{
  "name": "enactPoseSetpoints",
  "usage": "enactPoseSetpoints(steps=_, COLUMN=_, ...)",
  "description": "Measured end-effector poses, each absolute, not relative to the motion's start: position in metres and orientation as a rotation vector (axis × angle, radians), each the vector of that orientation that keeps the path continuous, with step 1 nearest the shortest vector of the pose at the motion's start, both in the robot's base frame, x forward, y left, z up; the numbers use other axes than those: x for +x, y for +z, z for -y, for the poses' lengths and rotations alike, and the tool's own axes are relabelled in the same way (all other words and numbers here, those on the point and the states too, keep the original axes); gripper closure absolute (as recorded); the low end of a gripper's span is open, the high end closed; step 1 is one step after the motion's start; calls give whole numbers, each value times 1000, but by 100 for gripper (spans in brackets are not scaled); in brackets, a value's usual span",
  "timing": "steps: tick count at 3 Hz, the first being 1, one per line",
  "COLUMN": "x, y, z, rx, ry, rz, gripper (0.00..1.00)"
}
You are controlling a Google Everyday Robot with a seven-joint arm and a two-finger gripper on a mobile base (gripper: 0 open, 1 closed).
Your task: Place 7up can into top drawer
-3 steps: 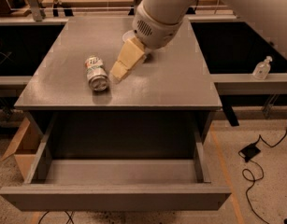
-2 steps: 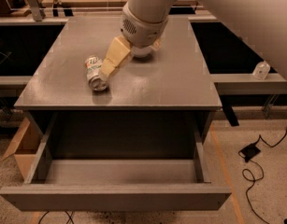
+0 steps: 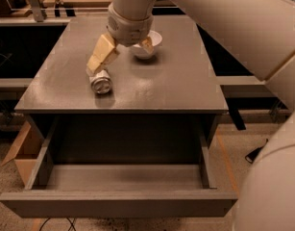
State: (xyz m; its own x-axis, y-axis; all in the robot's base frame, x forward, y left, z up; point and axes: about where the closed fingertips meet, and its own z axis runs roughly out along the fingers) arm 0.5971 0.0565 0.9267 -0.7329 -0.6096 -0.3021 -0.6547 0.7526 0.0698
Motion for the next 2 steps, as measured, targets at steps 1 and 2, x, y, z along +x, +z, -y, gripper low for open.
enactPoseSetpoints(steps=1, x=604, y=914, z=-75, rx=-938, ry=230, rz=-2743, gripper=0)
enactPoseSetpoints(steps=2, x=613, y=897, z=-89, rx=-880, ry=210, rz=-2793, gripper=0)
